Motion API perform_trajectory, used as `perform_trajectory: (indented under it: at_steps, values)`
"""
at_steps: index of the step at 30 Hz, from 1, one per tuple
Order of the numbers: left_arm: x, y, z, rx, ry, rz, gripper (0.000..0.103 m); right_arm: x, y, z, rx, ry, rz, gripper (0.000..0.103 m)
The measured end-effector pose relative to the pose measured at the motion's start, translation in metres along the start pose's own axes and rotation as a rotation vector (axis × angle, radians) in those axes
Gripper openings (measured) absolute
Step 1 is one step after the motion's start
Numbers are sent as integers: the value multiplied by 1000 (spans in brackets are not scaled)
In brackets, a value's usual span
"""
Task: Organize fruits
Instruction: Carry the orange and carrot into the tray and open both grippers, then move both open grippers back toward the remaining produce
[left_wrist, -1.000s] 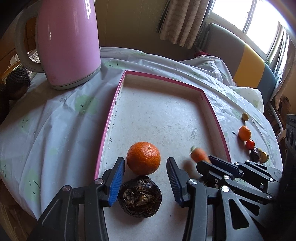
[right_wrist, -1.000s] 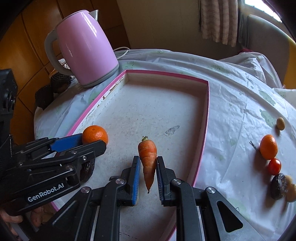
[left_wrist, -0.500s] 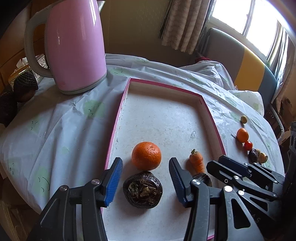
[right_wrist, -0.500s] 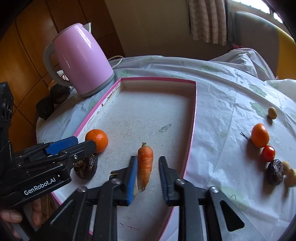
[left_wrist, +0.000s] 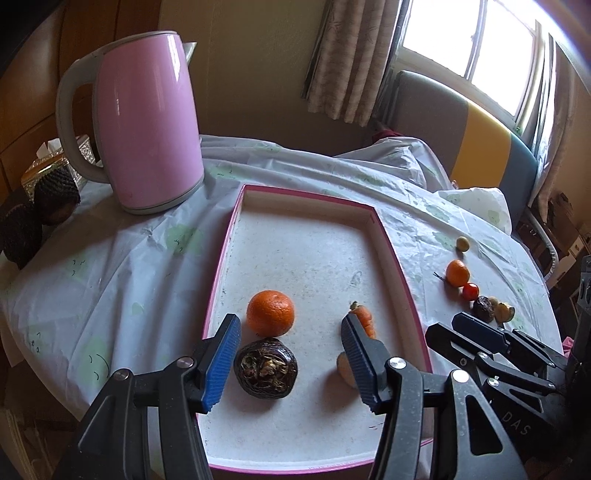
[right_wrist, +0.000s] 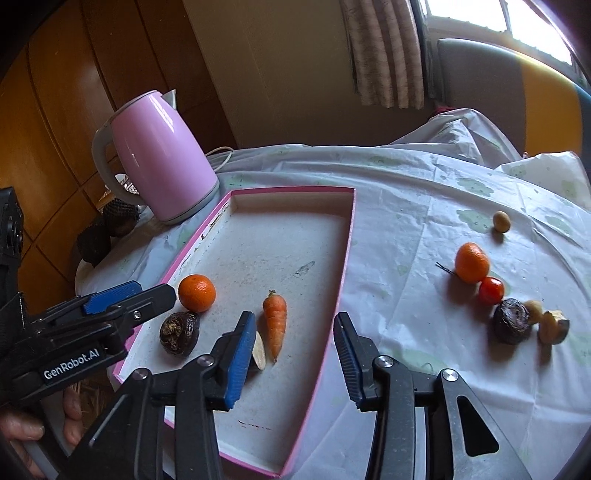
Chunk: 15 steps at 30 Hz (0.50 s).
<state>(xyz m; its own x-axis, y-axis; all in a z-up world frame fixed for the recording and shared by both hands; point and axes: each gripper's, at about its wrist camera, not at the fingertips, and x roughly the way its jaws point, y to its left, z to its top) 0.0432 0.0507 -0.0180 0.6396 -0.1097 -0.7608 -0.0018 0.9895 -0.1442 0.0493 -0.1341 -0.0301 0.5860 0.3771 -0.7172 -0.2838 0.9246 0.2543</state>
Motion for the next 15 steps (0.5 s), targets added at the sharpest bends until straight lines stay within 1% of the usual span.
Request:
perform_trajectory:
  at_steps: [4, 10, 15]
  values:
    - [-3, -9, -2, 20, 0, -26, 57, -7, -9, -5, 20, -9, -16, 48]
    - [-4, -29, -5, 58, 9, -79, 57, -24, -43, -18, 91, -25, -76, 50]
    - [-2, -46, -6, 100, 23, -110, 57, -36, -82, -32, 179, -27, -138, 50]
